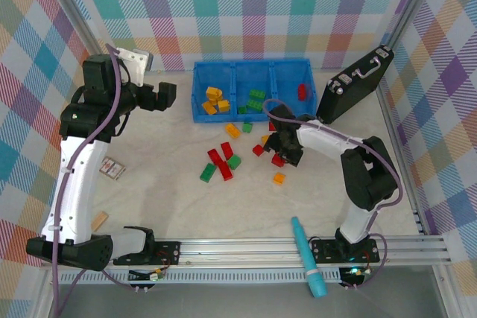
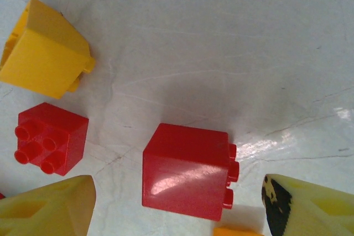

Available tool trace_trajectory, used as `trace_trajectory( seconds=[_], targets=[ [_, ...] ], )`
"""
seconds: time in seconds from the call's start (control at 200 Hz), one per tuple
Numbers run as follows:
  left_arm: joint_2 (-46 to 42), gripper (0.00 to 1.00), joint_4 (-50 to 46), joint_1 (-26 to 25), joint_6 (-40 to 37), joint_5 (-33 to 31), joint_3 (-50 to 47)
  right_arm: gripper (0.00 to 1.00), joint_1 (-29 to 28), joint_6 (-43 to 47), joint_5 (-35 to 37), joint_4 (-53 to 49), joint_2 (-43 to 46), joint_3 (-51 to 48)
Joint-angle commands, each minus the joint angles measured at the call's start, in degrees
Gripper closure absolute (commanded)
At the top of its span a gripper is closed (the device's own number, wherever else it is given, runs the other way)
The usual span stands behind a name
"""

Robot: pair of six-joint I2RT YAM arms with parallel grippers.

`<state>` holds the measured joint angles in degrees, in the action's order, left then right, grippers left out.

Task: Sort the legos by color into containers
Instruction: Pick up the lego from the center of the table.

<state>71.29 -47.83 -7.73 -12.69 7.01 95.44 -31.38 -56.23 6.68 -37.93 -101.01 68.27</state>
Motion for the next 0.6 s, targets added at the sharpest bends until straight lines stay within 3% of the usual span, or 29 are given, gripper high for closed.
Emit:
trace_trajectory(
  seconds=[0.0, 0.16, 0.43, 0.595],
  targets=[
    [-0.62, 0.0, 0.72, 0.61, 0.27, 0.82, -0.25, 0.22, 0.66, -1.87, -0.87, 1.55, -1.77, -1.2],
    [-0.51, 0.0, 0.56, 0.61, 0.14, 0.6, 0.01, 0.28, 0.72, -1.21, -1.65, 2.51, -3.52, -1.38],
    [-0.63, 0.0, 0.55, 0.58, -0.03, 0.38, -0.2, 0.58, 0.79, 0.56, -1.65, 1.54, -5.19, -1.83],
    [-0.62, 0.0, 0.54, 0.58, -0.01, 0.12, -0.25, 0.67, 2.37, 5.85, 1.81, -2.73, -2.67, 0.61]
  ],
)
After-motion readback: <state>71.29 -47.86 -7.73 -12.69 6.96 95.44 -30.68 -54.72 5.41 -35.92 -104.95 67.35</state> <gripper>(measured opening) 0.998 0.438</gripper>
